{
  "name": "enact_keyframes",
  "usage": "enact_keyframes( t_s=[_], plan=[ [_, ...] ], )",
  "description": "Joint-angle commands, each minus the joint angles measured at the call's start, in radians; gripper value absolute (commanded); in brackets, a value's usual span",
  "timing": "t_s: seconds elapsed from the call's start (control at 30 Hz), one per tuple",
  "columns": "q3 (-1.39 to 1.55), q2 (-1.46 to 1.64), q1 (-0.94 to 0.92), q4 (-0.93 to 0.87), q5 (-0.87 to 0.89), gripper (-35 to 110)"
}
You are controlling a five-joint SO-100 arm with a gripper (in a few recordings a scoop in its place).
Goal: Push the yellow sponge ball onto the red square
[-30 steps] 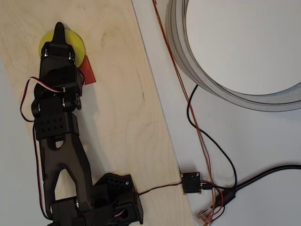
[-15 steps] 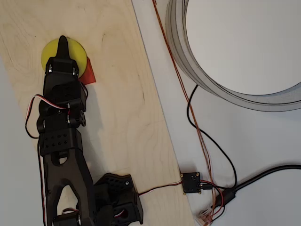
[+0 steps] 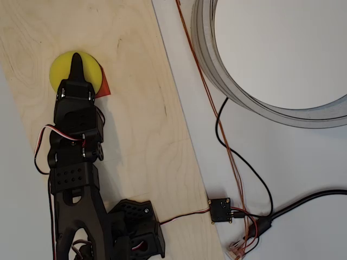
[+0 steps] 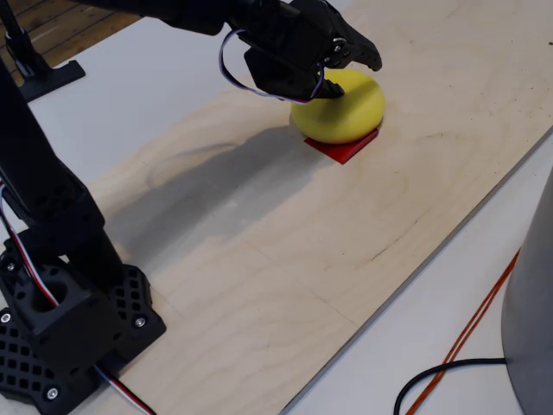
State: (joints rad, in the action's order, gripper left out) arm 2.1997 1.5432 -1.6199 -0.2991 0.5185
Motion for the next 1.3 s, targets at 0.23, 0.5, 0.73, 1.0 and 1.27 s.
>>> enact_keyframes(
  t_s=[0.23,0.5,0.73,1.0,1.27],
  plan=[
    [0.098,0.089,-0.006,0.018,0.014,19],
    [0.149,0.127,-0.009,0.052,0.011,19],
    [0.103,0.124,-0.018,0.052,-0.031,21],
    [0.038,0.147,-0.018,0.052,-0.112,22],
    [0.031,0.199,-0.017,0.052,-0.156,22]
  ],
)
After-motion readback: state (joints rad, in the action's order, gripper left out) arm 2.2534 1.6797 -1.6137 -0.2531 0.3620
